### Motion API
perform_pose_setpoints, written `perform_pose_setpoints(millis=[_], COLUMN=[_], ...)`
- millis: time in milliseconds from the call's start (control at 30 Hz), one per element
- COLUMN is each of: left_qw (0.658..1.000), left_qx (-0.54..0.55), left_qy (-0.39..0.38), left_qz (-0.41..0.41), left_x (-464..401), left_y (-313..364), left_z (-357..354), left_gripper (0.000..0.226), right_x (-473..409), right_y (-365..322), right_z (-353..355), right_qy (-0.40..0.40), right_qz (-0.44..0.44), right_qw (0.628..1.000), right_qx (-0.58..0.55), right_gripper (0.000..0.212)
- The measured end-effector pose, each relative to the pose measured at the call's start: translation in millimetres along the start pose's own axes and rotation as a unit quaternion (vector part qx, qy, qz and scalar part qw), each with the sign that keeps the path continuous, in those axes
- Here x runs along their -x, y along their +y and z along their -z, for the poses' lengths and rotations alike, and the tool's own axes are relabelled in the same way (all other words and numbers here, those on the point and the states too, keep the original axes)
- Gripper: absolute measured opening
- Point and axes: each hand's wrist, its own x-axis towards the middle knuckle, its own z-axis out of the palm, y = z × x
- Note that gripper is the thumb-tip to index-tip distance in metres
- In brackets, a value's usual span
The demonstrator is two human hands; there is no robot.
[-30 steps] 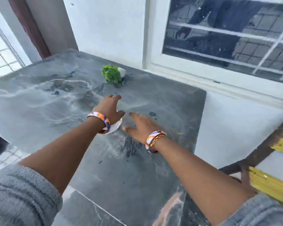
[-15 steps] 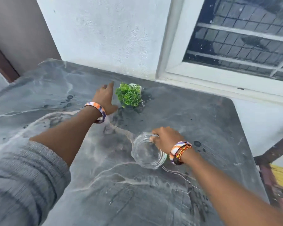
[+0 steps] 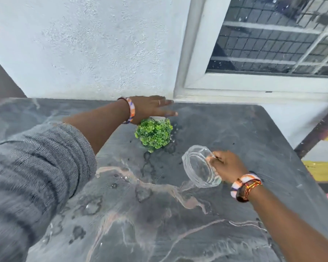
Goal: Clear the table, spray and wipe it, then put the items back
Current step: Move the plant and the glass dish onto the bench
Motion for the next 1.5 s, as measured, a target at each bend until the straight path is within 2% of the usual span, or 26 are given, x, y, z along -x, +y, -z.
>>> perform_pose_setpoints(millis=[67,133,200,267,333,433,567,667,700,800,900,933,1033,1100,1200,1333,1500], left_qw=[0.997,0.997,0.998,0.982,0.927,0.836,0.748,0.682,0.678,0.706,0.703,0.703,0.688,0.708,0.723,0.737,0.717], left_qx=[-0.031,-0.010,0.058,0.178,0.316,0.444,0.562,0.648,0.656,0.650,0.662,0.667,0.705,0.688,0.673,0.661,0.669], left_qy=[-0.034,-0.047,-0.027,0.053,0.158,0.254,0.269,0.251,0.252,0.233,0.225,0.218,0.165,0.152,0.152,0.141,0.191], left_qz=[-0.060,-0.059,-0.028,0.044,0.124,0.196,0.227,0.228,0.216,0.158,0.129,0.113,0.055,0.045,0.014,0.003,0.032], left_x=[-14,-21,-18,-15,-14,-23,-47,-78,-88,-135,-182,-198,-243,-276,-317,-375,-466], left_y=[5,10,12,17,30,62,122,189,209,292,380,412,496,549,618,682,755], left_z=[6,8,5,1,5,25,64,95,104,143,183,197,228,245,266,282,301], left_gripper=[0.076,0.067,0.063,0.064,0.066,0.068,0.065,0.073,0.070,0.072,0.081,0.082,0.067,0.054,0.053,0.056,0.045], right_x=[0,2,6,10,16,27,48,75,83,127,175,192,241,275,311,331,321], right_y=[2,4,6,11,19,36,72,116,131,204,282,310,383,430,497,566,665], right_z=[0,1,4,10,19,37,71,109,120,163,204,219,258,285,315,344,382], right_qy=[0.004,0.010,0.017,0.026,0.039,0.060,0.093,0.131,0.144,0.197,0.224,0.232,0.242,0.243,0.254,0.264,0.266], right_qz=[-0.011,-0.025,-0.038,-0.045,-0.055,-0.094,-0.122,-0.146,-0.155,-0.180,-0.208,-0.218,-0.250,-0.283,-0.339,-0.377,-0.406], right_qw=[1.000,0.999,0.998,0.997,0.996,0.989,0.974,0.959,0.955,0.937,0.929,0.928,0.927,0.919,0.898,0.882,0.867], right_qx=[-0.019,-0.035,-0.053,-0.052,-0.059,-0.099,-0.165,-0.202,-0.207,-0.225,-0.208,-0.194,-0.139,-0.126,-0.120,-0.099,-0.111], right_gripper=[0.029,0.028,0.029,0.031,0.033,0.030,0.020,0.015,0.019,0.022,0.015,0.019,0.023,0.016,0.025,0.024,0.028])
